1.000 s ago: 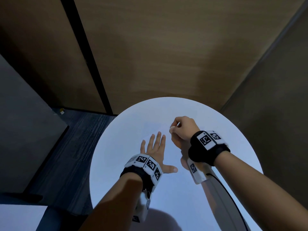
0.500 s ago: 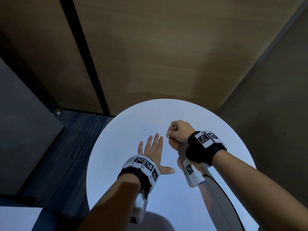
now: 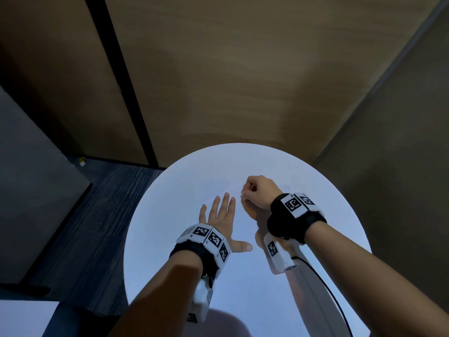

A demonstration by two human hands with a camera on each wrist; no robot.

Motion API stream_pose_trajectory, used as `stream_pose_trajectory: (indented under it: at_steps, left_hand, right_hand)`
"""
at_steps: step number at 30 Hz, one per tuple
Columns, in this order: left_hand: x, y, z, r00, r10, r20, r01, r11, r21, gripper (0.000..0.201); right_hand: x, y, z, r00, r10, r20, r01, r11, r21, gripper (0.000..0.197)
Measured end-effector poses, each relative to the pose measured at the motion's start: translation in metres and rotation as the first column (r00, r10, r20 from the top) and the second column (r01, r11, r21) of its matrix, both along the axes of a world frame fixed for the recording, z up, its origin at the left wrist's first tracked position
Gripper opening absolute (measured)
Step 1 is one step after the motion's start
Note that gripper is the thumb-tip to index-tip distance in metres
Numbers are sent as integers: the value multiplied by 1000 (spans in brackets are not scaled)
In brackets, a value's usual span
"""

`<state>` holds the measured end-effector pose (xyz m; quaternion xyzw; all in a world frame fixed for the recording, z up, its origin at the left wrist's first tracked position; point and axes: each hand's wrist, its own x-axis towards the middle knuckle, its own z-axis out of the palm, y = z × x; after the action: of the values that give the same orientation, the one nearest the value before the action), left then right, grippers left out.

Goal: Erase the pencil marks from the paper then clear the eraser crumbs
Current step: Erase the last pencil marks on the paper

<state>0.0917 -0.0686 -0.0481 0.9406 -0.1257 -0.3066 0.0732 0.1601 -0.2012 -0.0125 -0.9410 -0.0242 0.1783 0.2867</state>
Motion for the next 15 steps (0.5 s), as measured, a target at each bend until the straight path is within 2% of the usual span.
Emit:
stream_pose_trajectory:
  at_steps: [3, 5, 7, 9, 11, 12, 15]
  left_hand:
    - [0, 1, 1, 1000, -7, -9, 7, 1000, -7, 116]
    - [1, 2, 2, 1000, -12, -13, 12, 1000, -8, 115]
    - [2, 1, 3, 1000, -24, -19, 24, 1000, -11, 113]
    - [2, 2, 4, 999, -39, -27, 38, 999, -13, 109]
    - [2, 3, 3, 998, -52, -36, 51, 999, -19, 106]
    - [2, 3, 3, 998, -58, -37, 57, 998, -19, 106]
    - [1, 4, 3, 997, -67, -36, 66, 998, -16, 105]
  right_hand:
    - [3, -5, 1, 998, 37, -51, -38, 999, -18, 4]
    - [10, -11, 0, 995, -89, 53, 91, 996, -26, 6]
    - [11, -21, 0, 948, -286, 139, 281, 958, 56, 5]
    - [7, -36, 2, 922, -386, 37, 367, 899, 238, 10]
    - [-6, -46, 6, 932, -347, -109, 363, 866, 345, 13]
    - [-14, -49, 8, 948, -286, -140, 317, 889, 330, 13]
    - [-36, -49, 9, 986, -55, -158, 76, 989, 130, 12]
